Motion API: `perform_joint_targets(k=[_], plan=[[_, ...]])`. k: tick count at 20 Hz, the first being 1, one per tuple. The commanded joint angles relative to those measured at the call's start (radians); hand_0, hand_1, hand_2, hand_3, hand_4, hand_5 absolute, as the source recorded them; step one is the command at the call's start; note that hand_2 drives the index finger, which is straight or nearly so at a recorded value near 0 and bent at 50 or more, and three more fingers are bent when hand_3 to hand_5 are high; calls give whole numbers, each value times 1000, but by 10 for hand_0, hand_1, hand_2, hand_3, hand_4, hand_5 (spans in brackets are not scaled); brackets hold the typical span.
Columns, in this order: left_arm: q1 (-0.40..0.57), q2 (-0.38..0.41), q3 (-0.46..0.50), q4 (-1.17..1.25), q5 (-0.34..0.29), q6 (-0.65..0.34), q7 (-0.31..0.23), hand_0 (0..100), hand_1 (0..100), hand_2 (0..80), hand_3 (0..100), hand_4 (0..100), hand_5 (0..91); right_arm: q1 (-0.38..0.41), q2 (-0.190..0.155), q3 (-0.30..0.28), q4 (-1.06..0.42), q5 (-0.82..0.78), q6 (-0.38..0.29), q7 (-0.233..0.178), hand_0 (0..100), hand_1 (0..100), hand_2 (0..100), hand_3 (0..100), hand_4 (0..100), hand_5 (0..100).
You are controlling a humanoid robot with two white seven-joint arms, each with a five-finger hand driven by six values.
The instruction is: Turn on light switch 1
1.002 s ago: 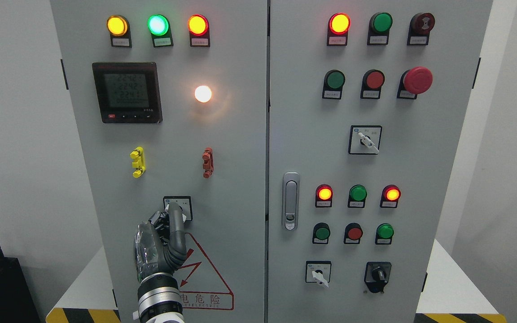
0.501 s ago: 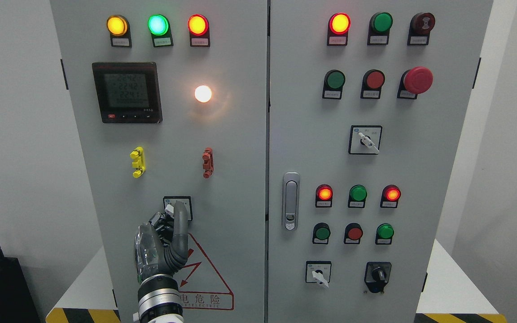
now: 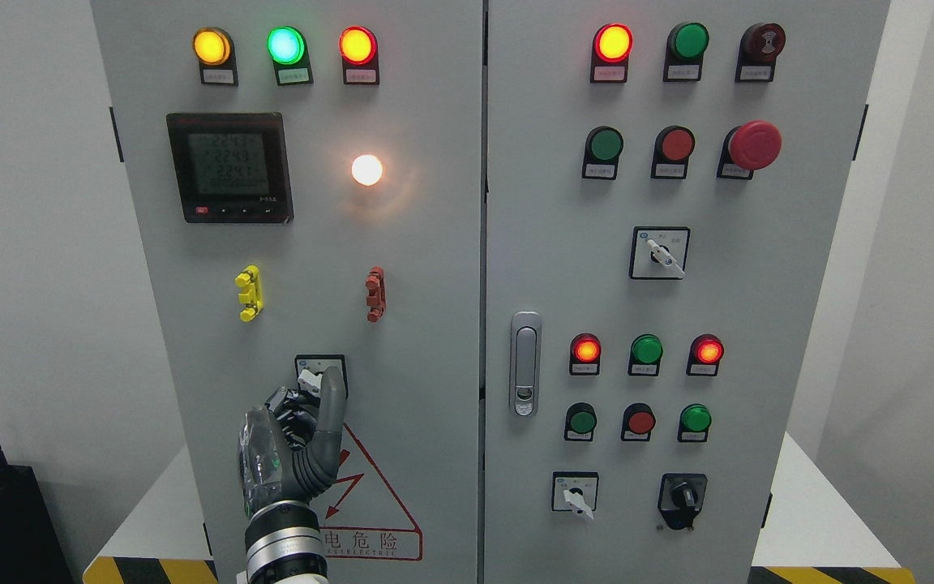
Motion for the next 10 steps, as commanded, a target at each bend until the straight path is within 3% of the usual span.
perform_joint_targets(k=[1,7,10], plan=[[30,0,6,-35,-2,-1,3,122,237,592,939,911,837,0,0,11,0,-6,0,0,120,389,0,0,0,0],[92,1,26,-78,-4,-19,-3,115,241,594,941,912,838,0,0,11,0,-6,0,0,120,389,0,0,0,0],[129,3,90,-100,-12,-83,-70,110,243,596,944,914,836,0,0,11,0,-6,0,0,120,389,0,0,0,0]])
